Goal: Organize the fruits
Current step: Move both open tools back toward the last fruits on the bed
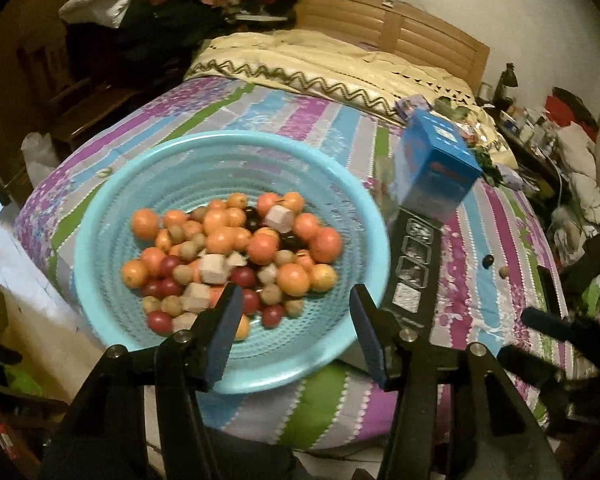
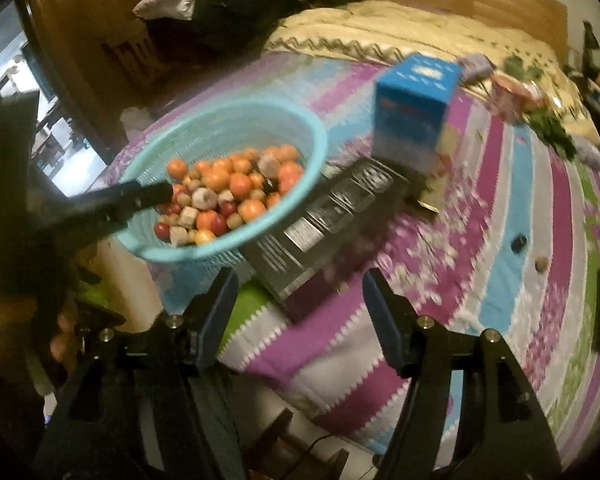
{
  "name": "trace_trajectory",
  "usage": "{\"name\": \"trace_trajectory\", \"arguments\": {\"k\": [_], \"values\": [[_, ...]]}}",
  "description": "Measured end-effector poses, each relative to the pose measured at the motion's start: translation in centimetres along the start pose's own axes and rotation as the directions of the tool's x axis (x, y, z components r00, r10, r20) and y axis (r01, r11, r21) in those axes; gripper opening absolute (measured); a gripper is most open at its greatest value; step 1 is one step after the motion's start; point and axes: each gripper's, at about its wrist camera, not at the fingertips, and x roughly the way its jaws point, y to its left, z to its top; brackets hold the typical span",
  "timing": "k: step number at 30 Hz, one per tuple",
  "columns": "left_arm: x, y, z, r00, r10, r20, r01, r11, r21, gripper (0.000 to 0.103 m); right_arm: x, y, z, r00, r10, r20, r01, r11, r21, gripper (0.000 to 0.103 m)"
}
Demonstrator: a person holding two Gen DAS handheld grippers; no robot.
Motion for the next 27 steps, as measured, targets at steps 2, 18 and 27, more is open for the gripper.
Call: {"name": "trace_trajectory", "arguments": {"k": [2, 18, 27], "values": [[0.2, -1.6, -0.1, 1.000, -0.010, 0.002, 0.010, 1.000, 0.023, 0.057, -0.5, -1.3, -0.5, 1.000, -0.013, 0.013, 0.013, 1.000, 0.023, 0.069], [9.8, -23.0, -3.0, 0.942, -0.326, -0.082, 0.334, 0.882, 0.332, 0.082, -0.1, -22.8, -7.3, 0.931, -0.345, 0.116, 0.295, 0.902, 0.316, 0.052], [24.2, -30.4, -2.1, 0.936, -0.295, -0.195, 0.345, 0.879, 0.328, 0.082, 6.8, -30.7, -5.0, 0.952, -0.301, 0.065, 0.264, 0.907, 0.329, 0.049]]}}
